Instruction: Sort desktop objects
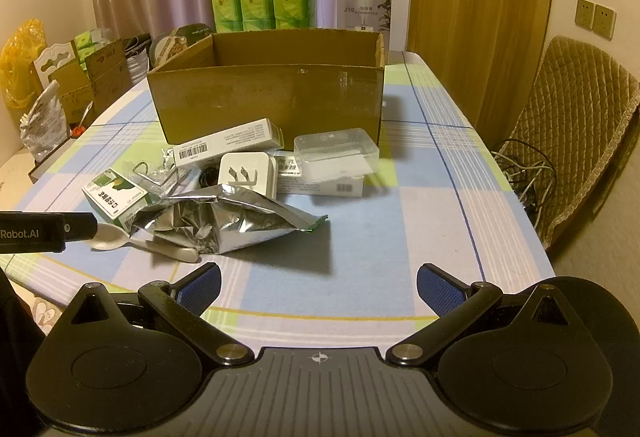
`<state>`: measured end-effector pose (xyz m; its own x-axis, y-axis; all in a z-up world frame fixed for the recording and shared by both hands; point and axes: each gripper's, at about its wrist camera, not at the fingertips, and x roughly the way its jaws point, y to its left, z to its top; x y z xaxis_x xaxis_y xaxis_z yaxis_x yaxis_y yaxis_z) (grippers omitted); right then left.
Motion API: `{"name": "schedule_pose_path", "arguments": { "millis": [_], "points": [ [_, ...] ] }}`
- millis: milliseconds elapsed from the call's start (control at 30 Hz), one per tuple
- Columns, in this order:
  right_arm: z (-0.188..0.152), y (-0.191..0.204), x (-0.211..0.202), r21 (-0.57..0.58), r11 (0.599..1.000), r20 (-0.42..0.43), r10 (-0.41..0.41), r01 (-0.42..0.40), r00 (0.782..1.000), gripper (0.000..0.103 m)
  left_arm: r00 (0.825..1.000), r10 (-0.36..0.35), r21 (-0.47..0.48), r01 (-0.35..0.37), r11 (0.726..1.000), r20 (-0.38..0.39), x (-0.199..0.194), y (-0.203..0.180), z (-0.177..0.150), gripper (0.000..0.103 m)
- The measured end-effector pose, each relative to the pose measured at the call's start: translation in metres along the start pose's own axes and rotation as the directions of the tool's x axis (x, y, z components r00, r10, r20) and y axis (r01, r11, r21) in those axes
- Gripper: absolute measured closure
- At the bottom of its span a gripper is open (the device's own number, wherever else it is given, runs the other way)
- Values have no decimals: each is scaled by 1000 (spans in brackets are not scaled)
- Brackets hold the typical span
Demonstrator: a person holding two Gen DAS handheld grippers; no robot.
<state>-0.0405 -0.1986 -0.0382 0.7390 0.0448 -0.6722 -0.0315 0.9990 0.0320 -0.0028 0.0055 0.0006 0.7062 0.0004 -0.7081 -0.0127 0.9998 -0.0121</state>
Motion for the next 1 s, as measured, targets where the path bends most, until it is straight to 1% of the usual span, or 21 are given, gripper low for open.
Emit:
{"name": "schedule_pose_path", "arguments": {
  "millis": [167, 367, 1000],
  "points": [
    [-1, 2, 0, -8, 1000, 0, -4, 4, 1000, 2, 999, -19, -31, 18, 999, -41, 5, 7, -1, 1],
    [-2, 3, 1, -12, 1000, -4, -5, 5, 1000, 2, 997, -20, -26, 18, 999, -69, 10, 8, -4, 1],
    [-3, 3, 3, -14, 1000, -22, -11, 10, 1000, 2, 997, -25, -20, 24, 1000, -73, 11, 7, -5, 1]
  ]
}}
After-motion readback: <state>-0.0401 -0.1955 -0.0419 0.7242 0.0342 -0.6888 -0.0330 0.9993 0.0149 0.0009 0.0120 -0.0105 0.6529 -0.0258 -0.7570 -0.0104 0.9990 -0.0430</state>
